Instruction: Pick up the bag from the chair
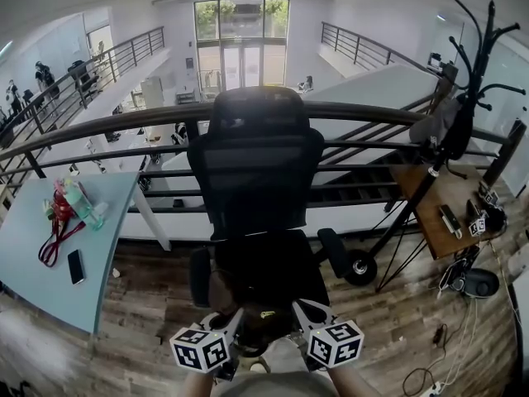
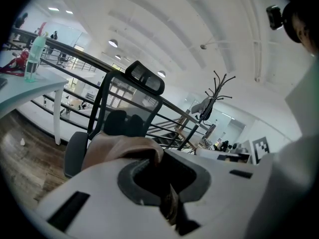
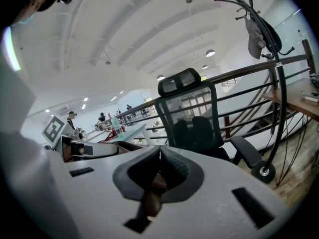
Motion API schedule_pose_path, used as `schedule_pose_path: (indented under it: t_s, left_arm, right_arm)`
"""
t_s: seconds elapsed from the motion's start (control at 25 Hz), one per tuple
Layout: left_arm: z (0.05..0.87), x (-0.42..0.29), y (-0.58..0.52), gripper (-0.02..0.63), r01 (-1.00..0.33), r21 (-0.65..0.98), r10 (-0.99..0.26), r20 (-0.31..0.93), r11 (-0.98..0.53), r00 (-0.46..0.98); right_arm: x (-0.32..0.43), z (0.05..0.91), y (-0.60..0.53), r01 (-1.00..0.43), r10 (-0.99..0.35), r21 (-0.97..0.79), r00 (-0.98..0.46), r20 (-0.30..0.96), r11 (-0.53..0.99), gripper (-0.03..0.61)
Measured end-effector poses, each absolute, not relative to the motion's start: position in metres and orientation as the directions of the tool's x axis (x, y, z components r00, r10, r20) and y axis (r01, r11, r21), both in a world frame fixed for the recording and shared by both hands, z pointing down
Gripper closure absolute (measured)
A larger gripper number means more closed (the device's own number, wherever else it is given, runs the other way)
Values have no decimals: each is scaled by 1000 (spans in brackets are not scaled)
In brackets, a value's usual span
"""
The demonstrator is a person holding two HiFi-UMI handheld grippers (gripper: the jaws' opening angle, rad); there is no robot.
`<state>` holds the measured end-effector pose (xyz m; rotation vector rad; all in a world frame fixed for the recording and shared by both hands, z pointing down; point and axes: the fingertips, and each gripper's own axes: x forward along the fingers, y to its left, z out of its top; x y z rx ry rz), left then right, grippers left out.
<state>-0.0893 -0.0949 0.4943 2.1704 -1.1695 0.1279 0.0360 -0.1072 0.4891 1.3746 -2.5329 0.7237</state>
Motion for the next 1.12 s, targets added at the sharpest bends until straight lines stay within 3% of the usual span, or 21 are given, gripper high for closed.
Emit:
schedule_pose_path:
  t_s: [0.28,1.12]
  left_arm:
    - [493,-90,-97,597,-771,508,-710,370,-385,599]
    - [492,-88,-104,597,-753,531,-707,352,-389,614]
  right_arm:
    - [35,491,-108,-843,-742,-262,-538,400,471,578]
    - [37,494,-115,-852,-752,-267,-523,402,450,578]
